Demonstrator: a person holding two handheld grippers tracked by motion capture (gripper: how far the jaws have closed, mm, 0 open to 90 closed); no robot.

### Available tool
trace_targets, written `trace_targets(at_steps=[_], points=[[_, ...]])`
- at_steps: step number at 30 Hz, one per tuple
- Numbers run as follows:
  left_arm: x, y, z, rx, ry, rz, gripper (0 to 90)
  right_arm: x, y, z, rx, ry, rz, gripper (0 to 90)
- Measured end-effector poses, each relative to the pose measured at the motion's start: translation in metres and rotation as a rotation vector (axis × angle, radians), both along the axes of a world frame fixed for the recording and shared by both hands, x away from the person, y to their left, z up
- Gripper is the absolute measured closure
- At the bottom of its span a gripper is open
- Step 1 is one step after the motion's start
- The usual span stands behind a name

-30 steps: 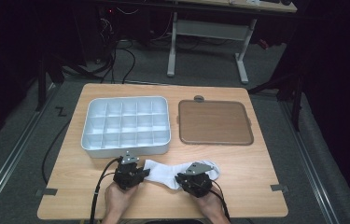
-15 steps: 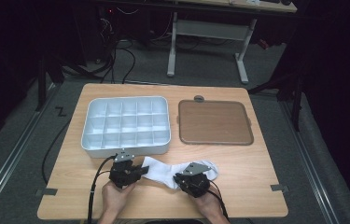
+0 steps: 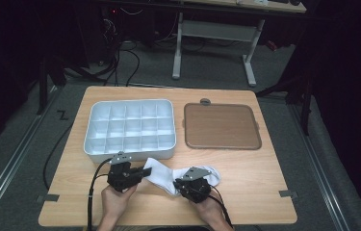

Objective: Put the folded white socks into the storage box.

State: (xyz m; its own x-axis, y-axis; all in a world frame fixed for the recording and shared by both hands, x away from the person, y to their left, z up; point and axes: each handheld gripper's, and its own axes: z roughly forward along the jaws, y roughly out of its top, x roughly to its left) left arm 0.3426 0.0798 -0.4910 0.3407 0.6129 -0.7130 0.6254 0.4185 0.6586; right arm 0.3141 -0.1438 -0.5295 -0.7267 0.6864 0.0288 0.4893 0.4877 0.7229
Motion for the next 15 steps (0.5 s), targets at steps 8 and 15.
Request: trace_targets(at_steps=[8, 15], points=[[0.000, 0.000, 0.005, -0.044, 0.000, -0.011, 79.4, 0.002, 0.005, 0.000, 0.000, 0.000, 0.008, 82.2], [0.000, -0.004, 0.012, -0.052, -0.013, -0.024, 79.4, 0.003, 0.013, 0.000, 0.000, 0.009, 0.021, 82.1]])
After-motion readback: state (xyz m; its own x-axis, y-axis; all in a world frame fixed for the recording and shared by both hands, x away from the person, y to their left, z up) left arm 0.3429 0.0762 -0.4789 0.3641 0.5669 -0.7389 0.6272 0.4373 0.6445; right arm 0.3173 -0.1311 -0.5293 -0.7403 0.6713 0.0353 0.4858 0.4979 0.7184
